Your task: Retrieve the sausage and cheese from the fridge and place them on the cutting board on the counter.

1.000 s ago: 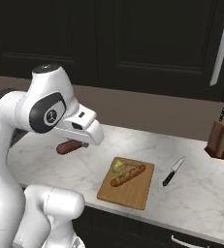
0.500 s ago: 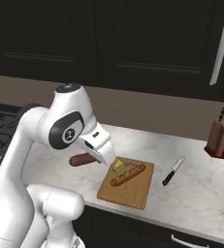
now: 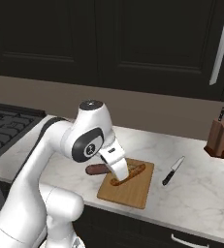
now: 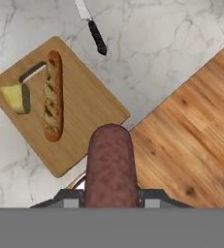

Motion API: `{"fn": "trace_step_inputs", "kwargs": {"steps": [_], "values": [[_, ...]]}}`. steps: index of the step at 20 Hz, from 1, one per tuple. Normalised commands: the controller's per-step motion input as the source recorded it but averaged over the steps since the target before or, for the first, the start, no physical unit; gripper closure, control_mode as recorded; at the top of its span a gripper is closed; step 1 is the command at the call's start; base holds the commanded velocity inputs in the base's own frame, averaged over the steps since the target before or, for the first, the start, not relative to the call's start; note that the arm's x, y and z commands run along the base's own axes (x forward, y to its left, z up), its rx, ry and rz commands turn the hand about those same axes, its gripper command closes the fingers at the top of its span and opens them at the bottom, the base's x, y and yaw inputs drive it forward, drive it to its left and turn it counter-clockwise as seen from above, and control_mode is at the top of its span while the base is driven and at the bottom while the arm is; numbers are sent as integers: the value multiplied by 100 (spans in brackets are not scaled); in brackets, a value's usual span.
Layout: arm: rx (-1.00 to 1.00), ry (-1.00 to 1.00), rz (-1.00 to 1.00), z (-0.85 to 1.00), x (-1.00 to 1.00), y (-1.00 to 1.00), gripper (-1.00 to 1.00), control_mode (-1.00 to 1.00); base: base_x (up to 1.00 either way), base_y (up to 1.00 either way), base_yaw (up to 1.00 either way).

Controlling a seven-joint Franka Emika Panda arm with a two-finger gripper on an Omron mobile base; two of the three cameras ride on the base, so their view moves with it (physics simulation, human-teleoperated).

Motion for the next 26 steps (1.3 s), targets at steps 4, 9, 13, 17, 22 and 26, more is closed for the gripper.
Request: {"fn": "trace_step_inputs", "kwargs": {"steps": [4, 9, 13, 17, 22, 26], "values": [[0, 0, 0, -52, 56, -34, 100, -100, 0, 0, 0], [0, 0, 2, -60, 32, -49, 100, -100, 0, 0, 0], [0, 0, 1, -66, 41, -36, 100, -100, 0, 0, 0], [0, 0, 0, -54, 21, 0, 100, -100, 0, 0, 0], [0, 0, 1, -53, 11, 9, 100, -100, 0, 0, 0], [-1, 0, 2, -43, 1, 23, 100, -100, 0, 0, 0]]}}
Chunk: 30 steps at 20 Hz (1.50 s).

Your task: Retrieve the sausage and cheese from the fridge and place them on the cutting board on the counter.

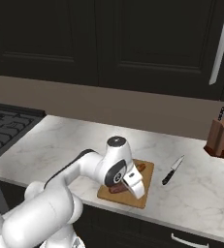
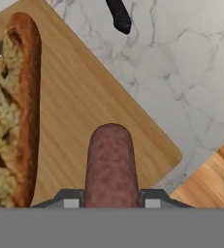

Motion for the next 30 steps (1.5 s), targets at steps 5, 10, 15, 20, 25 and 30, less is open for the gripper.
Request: {"fn": "trace_step_inputs", "kwargs": {"steps": [5, 10, 15, 20, 25, 30], "values": [[0, 0, 0, -28, 19, 6, 100, -100, 0, 0, 0], [0, 0, 0, -14, 40, -14, 100, -100, 0, 0, 0], [0, 0, 0, -13, 38, -9, 100, -100, 0, 0, 0], [0, 0, 0, -4, 18, -20, -100, -100, 0, 0, 0], [0, -4, 0, 3, -24, -13, -100, -100, 0, 0, 0], [-2, -21, 0, 32, -15, 0, -100, -100, 0, 0, 0]]}}
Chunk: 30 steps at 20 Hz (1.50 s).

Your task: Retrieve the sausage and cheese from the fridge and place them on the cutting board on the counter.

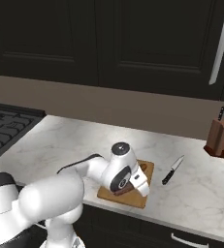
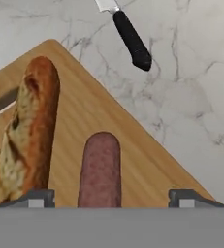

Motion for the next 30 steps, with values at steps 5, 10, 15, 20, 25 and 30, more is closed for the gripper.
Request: {"fn": "trace_step_inputs", "kwargs": {"steps": [5, 10, 15, 20, 25, 30], "values": [[-1, -35, 0, 95, -71, 0, -100, -100, 0, 0, 0], [0, -25, 0, 100, -87, 0, -100, -100, 0, 0, 0], [-4, -24, 0, 100, -75, 0, -100, -100, 0, 0, 0], [0, -7, 0, 100, -54, 0, -100, -100, 0, 0, 0], [0, 2, 0, 100, -51, 0, -100, -100, 0, 0, 0], [5, 22, 0, 98, -58, 0, -100, -100, 0, 0, 0]]}}
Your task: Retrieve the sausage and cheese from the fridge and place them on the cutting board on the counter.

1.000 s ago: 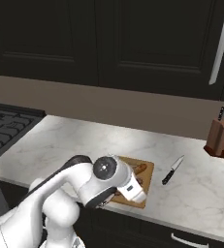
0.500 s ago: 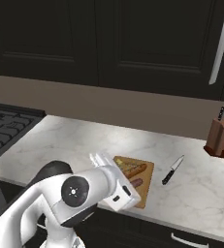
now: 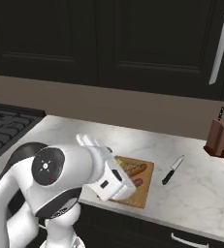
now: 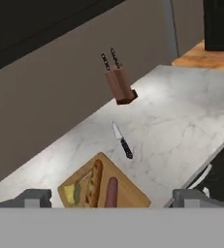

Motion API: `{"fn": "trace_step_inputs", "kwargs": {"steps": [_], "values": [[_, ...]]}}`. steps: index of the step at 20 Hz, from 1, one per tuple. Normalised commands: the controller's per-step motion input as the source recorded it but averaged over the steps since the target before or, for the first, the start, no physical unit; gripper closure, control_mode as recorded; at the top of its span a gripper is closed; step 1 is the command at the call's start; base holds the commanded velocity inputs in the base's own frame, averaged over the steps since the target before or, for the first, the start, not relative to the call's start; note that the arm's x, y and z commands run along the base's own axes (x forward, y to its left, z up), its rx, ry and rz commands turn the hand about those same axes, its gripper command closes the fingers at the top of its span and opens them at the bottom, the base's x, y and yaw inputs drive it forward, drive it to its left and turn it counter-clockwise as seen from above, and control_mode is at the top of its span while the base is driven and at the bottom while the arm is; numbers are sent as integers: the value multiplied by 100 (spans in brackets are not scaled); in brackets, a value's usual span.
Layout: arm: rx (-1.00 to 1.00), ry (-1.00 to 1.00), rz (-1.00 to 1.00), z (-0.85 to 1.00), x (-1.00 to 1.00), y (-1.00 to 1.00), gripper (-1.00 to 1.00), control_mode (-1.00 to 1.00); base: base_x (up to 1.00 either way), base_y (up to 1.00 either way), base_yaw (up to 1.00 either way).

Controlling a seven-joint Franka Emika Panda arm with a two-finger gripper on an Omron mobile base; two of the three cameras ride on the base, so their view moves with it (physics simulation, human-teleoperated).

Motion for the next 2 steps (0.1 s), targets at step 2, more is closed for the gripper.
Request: {"fn": "trace_step_inputs", "kwargs": {"steps": [2], "values": [[5, 34, 2, 72, -50, 2, -100, -100, 0, 0, 0]]}}
